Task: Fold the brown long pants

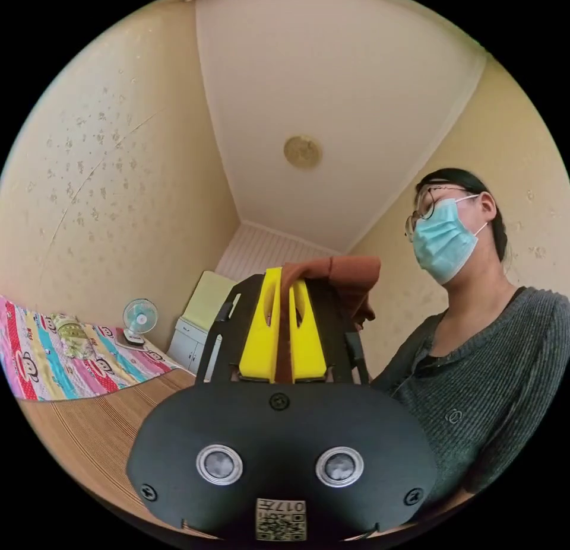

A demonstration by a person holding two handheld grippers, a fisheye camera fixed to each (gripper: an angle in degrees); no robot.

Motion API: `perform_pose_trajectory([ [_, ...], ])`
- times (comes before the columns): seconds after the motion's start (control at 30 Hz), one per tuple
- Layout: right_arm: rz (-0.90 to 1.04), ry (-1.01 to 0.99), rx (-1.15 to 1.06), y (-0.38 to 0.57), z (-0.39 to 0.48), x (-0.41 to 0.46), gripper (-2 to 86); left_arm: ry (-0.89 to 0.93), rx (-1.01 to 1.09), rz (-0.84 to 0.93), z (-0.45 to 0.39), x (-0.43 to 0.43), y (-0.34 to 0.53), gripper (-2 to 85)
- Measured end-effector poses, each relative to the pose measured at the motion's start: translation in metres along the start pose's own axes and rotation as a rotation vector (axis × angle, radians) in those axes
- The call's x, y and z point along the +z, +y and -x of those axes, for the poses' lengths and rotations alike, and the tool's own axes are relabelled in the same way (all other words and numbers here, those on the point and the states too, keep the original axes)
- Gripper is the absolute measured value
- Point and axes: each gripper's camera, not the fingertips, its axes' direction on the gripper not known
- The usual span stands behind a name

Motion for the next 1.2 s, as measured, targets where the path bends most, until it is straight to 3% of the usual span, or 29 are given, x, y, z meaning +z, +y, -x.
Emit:
perform_pose_trajectory([
  [0.13,-0.010,-0.141,0.022,-0.042,-0.042,-0.002,6.4,-0.078,0.062,-0.063,-0.036,-0.021,-0.043,-0.8],
  [0.23,-0.026,-0.087,-0.141,-0.072,-0.063,-0.003,10.7,-0.211,0.009,-0.056,-0.028,-0.023,-0.074,-0.6],
  [0.3,0.026,-0.009,-0.138,-0.096,-0.091,0.011,11.8,-0.340,-0.016,0.009,-0.007,-0.014,-0.094,-0.4],
  [0.4,0.147,0.119,-0.033,-0.138,-0.167,0.081,9.6,-0.498,-0.078,0.158,0.091,0.018,-0.134,0.3],
  [0.47,0.324,0.194,0.046,-0.172,-0.263,0.183,11.3,-0.548,-0.154,0.226,0.192,0.035,-0.158,1.1],
  [0.53,0.457,0.262,0.148,-0.187,-0.362,0.283,13.9,-0.668,-0.337,0.288,0.357,0.039,-0.167,4.6],
  [0.57,0.521,0.301,0.256,-0.183,-0.429,0.346,14.3,-0.716,-0.438,0.294,0.398,0.031,-0.161,6.1],
  [0.63,0.589,0.264,0.449,-0.163,-0.509,0.415,13.0,-0.784,-0.872,0.308,0.514,-0.021,-0.103,9.2],
  [0.77,0.777,0.371,0.591,-0.075,-0.582,0.475,11.9,-0.890,-1.029,0.402,0.560,-0.111,0.008,9.6],
  [0.83,0.886,0.350,0.573,-0.019,-0.589,0.482,11.1,-1.034,-1.148,0.616,0.567,-0.169,0.104,9.7],
  [0.93,1.231,0.357,0.677,0.100,-0.604,0.484,10.1,-1.026,-1.389,0.842,0.563,-0.235,0.230,11.4],
  [1.07,1.482,0.189,0.872,0.207,-0.587,0.466,9.6,-1.053,-1.415,1.052,0.536,-0.284,0.308,11.6],
  [1.2,1.636,0.036,0.881,0.234,-0.547,0.476,10.1,-1.163,-1.282,1.223,0.508,-0.338,0.334,7.0],
])
